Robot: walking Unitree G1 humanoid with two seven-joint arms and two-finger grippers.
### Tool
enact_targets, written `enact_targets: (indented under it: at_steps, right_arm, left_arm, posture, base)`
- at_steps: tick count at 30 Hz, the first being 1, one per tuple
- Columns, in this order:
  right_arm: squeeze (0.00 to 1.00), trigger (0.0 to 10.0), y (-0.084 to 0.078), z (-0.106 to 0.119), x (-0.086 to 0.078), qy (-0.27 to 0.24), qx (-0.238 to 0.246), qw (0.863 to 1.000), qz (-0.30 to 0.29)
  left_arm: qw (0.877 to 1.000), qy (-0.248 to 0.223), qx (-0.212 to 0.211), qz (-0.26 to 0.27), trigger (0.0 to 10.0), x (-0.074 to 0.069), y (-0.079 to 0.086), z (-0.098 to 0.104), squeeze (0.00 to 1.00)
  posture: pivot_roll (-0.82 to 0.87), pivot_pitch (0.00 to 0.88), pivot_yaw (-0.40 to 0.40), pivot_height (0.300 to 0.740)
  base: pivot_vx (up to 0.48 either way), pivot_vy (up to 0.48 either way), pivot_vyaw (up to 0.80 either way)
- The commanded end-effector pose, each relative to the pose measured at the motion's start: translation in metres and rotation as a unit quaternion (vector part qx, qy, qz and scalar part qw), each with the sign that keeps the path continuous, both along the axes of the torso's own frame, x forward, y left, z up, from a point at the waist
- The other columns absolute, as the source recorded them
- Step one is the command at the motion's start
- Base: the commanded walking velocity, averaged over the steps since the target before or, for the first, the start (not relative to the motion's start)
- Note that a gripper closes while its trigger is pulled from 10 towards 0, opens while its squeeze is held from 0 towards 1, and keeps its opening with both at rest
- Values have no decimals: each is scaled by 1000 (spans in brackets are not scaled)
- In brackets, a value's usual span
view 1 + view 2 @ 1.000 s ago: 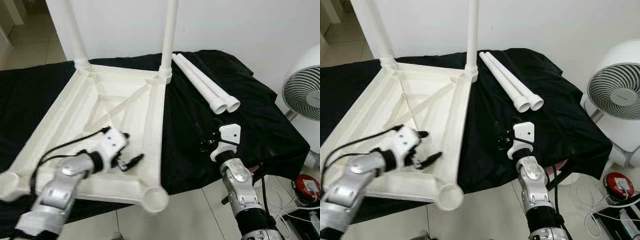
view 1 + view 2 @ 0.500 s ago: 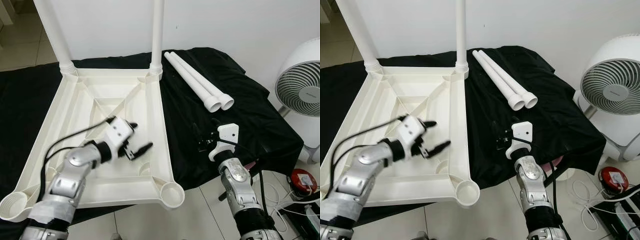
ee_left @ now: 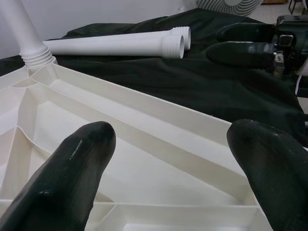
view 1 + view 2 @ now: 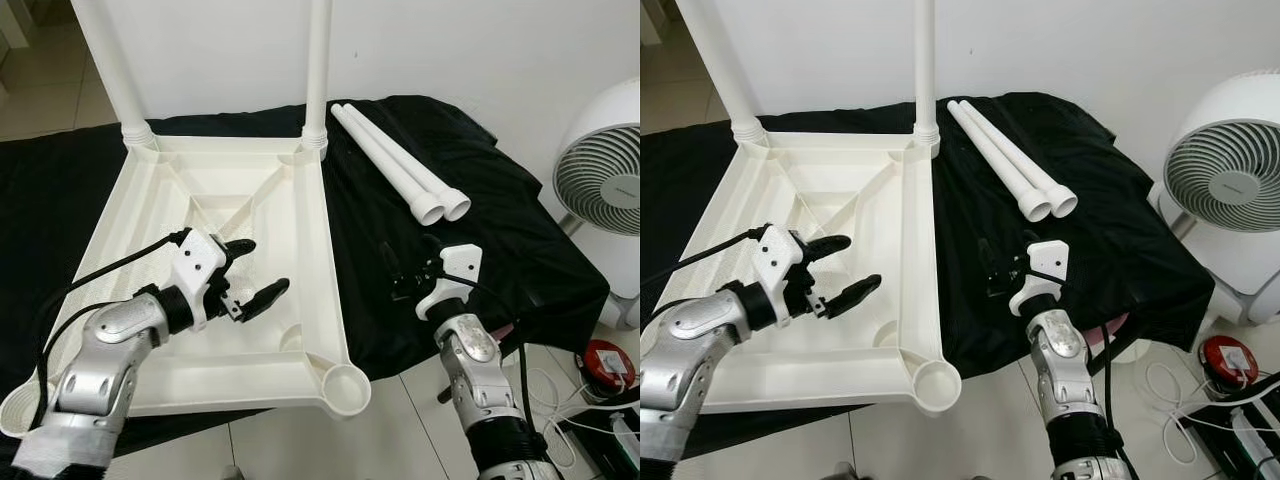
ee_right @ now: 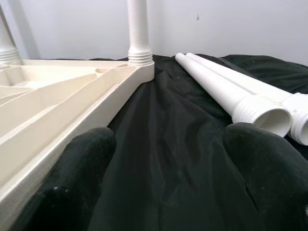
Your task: Building children table
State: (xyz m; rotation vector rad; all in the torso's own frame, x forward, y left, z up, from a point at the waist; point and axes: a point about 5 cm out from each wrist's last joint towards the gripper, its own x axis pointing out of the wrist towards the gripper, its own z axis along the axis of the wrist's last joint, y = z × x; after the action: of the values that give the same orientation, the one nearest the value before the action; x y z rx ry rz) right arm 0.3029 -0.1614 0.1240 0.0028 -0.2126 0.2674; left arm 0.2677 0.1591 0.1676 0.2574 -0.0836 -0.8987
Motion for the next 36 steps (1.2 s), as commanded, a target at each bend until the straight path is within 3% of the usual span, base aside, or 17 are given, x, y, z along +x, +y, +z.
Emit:
enact_targets:
  at_steps: [1,8,10,19,28,31,36]
  right_arm:
    - [0,10000,-3,-1,-2,2,-7,1000,0]
    - [0,10000,-14,-1,-4,6,-29,1000,7]
    - [0,10000,-20,0,-5,8,-38,999,9]
    - [0,10000,-22,1,-6,9,-46,999,19]
    - [0,10000,-22,2,-8,9,-51,998,30]
    - [0,10000,-23,2,-9,11,-52,998,29]
    - [0,10000,-23,3,-9,9,-50,998,26]
  left_arm:
    - [1000,2,10,-17,10000,-4,0,0,0]
    - [997,36,24,-66,10000,-17,5,-4,0]
    - [993,49,53,-91,10000,-27,6,-9,0]
    - [987,67,88,-116,10000,-37,2,-25,0]
    - [983,60,123,-122,10000,-38,0,-34,0]
    - [981,53,152,-112,10000,-35,0,-43,0]
    - [981,57,150,-108,10000,-35,0,-47,0]
  posture:
    - [1,35,-23,740]
    - [1,46,-31,740]
    - [0,49,-33,740]
    - [-6,53,-36,740]
    - [-11,57,-39,740]
    - [-18,58,-36,740]
    - [-25,59,-30,740]
  base:
    - [0,0,0]
    - [0,0,0]
    - [0,0,0]
    - [0,0,0]
    - [0,0,0]
    - [0,0,0]
    - [0,0,0]
